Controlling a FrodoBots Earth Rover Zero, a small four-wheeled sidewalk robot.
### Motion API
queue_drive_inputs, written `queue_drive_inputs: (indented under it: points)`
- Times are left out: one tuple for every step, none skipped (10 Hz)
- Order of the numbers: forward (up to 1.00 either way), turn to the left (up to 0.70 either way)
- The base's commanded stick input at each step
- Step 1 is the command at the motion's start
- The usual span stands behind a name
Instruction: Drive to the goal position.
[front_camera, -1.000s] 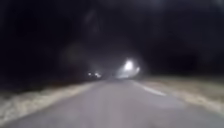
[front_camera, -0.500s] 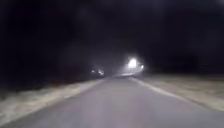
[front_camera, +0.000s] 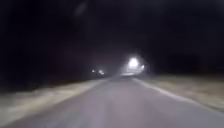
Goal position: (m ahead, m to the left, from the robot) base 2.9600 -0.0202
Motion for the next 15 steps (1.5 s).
queue_drive_inputs:
  points:
    - [0.99,0.02]
    - [0.99,0.0]
    - [0.99,-0.01]
    - [0.99,-0.01]
    - [0.99,-0.01]
    - [0.99,-0.02]
    - [0.99,-0.02]
    - [0.99,-0.02]
    - [0.99,-0.03]
    - [0.99,-0.02]
    - [0.99,0.0]
    - [0.99,0.0]
    - [0.99,0.0]
    - [0.99,0.0]
    - [0.99,0.0]
